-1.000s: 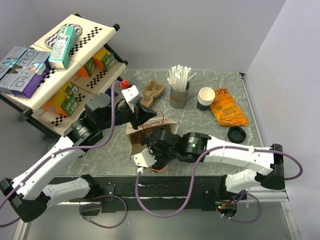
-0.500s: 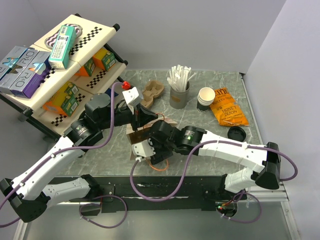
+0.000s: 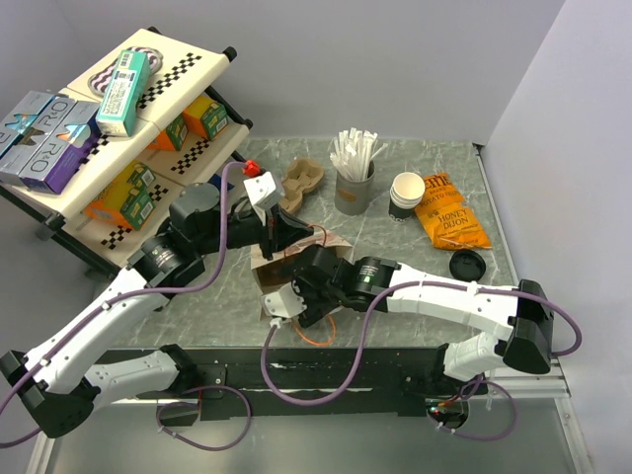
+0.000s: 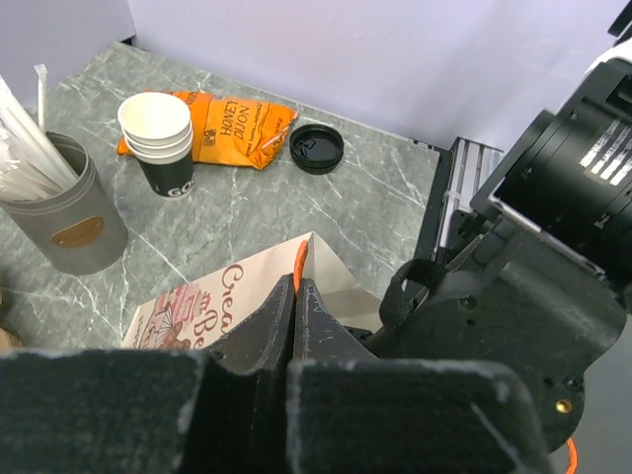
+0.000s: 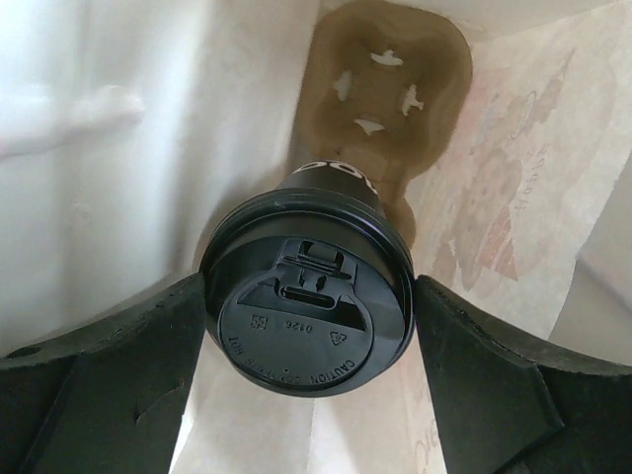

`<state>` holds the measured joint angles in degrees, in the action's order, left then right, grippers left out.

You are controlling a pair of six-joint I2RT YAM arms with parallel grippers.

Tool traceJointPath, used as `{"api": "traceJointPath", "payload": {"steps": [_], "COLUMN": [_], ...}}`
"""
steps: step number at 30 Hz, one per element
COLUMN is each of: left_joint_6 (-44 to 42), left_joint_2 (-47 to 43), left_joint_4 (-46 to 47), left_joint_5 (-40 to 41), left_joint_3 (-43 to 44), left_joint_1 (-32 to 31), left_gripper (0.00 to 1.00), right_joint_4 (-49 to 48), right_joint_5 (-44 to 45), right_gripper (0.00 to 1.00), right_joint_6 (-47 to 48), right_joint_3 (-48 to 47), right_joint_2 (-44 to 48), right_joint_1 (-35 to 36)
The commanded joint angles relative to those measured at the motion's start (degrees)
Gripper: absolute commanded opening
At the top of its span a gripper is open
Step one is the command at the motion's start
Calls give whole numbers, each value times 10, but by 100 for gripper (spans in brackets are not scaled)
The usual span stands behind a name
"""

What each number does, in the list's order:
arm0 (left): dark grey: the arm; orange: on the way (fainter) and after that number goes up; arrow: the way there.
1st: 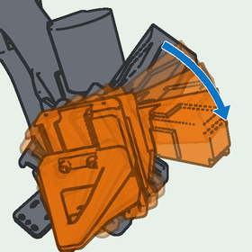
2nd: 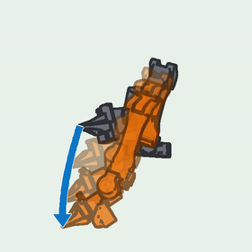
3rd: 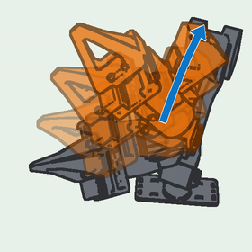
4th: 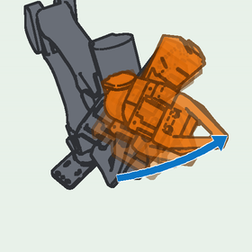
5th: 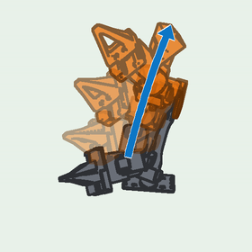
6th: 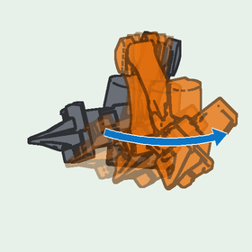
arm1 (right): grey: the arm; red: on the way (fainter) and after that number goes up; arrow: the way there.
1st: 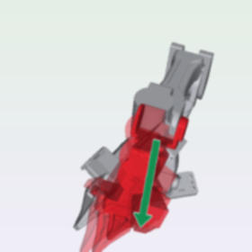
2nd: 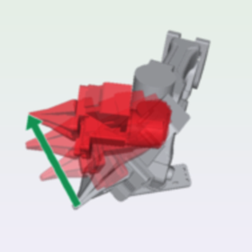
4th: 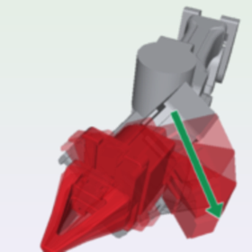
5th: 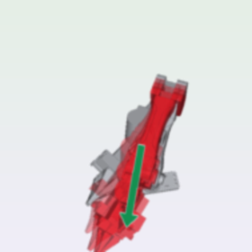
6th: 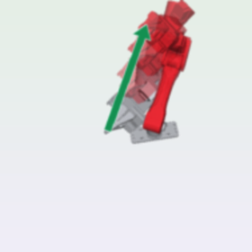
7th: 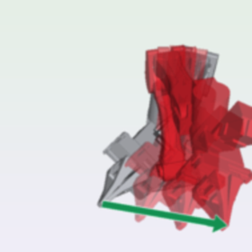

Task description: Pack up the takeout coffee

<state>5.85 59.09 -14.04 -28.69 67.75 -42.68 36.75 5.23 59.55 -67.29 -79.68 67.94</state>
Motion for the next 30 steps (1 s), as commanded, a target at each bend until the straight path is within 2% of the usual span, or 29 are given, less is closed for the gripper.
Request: {"api": "traceJointPath", "payload": {"steps": [1, 8, 15, 23, 27, 28, 29, 30], "left_joint_6": [10, 7, 4, 10, 15, 11, 7, 4], "left_joint_2": [1, 6, 10, 37, 55, 59, 68, 72], "left_joint_4": [24, 24, 22, 12, 0, -5, -11, -17], "left_joint_5": [-10, -8, -6, -79, -103, -113, -113, -110], "left_joint_3": [27, 29, 31, 48, 61, 63, 70, 74], "left_joint_1": [0, 0, 4, 62, 86, 91, 92, 92], "left_gripper": [1, 1, 1, 1, 1, 8, 20, 37], "right_joint_4": [-48, -44, -35, -64, -26, -18, -14, -12], "right_joint_5": [52, 95, 93, 58, 29, 19, 16, 14], "right_gripper": [0, 0, 0, 0, 0, 0, 0, 0], "right_joint_6": [32, 39, 47, 84, 79, 76, 75, 78], "right_joint_3": [9, 3, -4, 2, -34, -41, -45, -44], "right_joint_2": [-10, -37, -50, -43, -54, -57, -57, -55], "right_joint_1": [-1, -14, -49, -68, -81, -83, -84, -83]}}
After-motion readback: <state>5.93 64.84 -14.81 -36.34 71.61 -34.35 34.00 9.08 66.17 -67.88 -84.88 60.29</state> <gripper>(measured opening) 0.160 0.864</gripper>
